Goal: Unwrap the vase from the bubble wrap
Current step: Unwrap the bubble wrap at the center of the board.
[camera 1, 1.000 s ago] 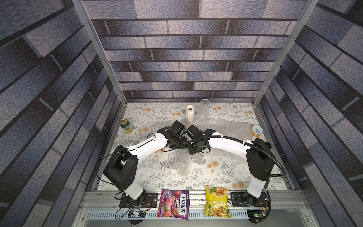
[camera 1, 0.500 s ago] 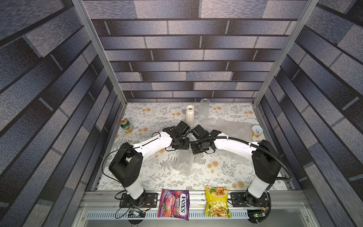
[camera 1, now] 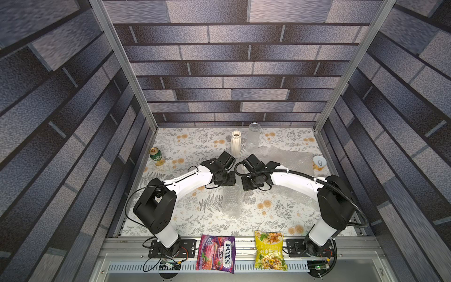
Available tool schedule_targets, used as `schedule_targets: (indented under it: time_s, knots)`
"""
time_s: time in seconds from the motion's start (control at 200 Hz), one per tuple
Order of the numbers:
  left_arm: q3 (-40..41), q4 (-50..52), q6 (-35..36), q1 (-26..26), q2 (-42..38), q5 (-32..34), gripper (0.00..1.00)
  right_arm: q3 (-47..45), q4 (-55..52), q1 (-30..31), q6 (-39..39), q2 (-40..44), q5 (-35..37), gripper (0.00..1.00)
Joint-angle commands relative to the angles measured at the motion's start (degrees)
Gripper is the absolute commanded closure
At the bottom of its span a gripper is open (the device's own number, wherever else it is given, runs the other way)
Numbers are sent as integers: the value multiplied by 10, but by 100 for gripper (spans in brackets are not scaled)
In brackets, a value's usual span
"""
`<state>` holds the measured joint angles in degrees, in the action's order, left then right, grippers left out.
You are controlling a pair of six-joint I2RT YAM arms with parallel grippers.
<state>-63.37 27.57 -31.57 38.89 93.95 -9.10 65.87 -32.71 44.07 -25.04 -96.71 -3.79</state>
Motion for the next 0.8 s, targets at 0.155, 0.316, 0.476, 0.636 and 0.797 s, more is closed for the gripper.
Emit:
schedule_targets:
  time_s: [0.155,0.316,0.476,0.636,0.797]
  knots:
    - [57,73,-3,-7,45,4,54,-24,0,-28,-6,33,17,100]
    - [62,72,-3,-10,43,3,55,-33,-1,-37,-4,37,20,100]
    - [68,69,-3,-14,40,2,55,-39,1,-45,-1,39,22,100]
    - [72,65,-4,-16,38,1,55,-42,-1,-52,0,40,25,100]
    - [78,59,-4,-20,29,-4,55,-43,17,-53,1,47,1,100]
